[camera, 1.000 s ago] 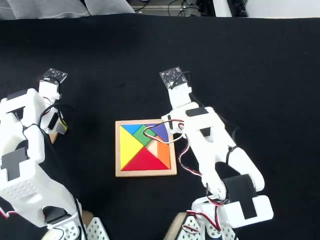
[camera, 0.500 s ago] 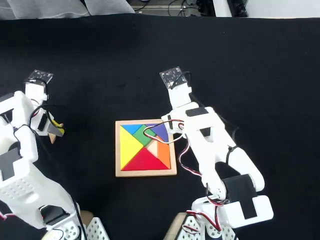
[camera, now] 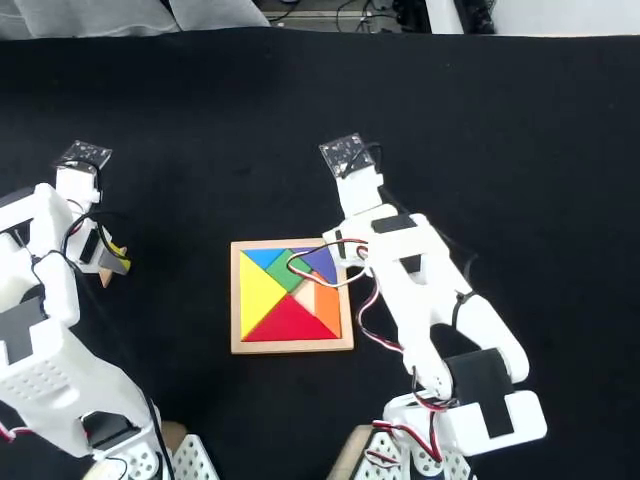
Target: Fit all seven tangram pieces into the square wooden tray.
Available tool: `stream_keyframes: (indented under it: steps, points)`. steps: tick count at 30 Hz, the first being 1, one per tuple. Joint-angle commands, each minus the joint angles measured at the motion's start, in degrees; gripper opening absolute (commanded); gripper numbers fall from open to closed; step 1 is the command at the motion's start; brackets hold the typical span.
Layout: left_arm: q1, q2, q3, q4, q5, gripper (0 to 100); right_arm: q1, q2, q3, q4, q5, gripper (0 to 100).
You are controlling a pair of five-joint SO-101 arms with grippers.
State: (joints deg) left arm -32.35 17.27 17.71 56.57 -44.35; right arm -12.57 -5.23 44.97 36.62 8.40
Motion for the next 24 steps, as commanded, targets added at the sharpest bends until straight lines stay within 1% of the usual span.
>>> stream_keyframes:
  steps: [1, 11, 17, 24]
  points:
    - [1.63, 0.26, 1.01, 0.44, 1.85, 28, 0.26, -0.22, -3.03, 0.35, 0.70, 1.1]
    - [1.63, 0.18, 2.15, 0.44, 1.85, 28, 0.26, -0.22, -3.12, 0.35, 0.70, 1.1]
    - [1.71, 0.18, 2.07, 0.26, 1.58, 17, 0.26, -0.22, -3.12, 0.35, 0.70, 1.1]
    - [2.86, 0.09, 2.07, 0.62, 1.49, 17, 0.26, -0.22, -3.12, 0.35, 0.70, 1.1]
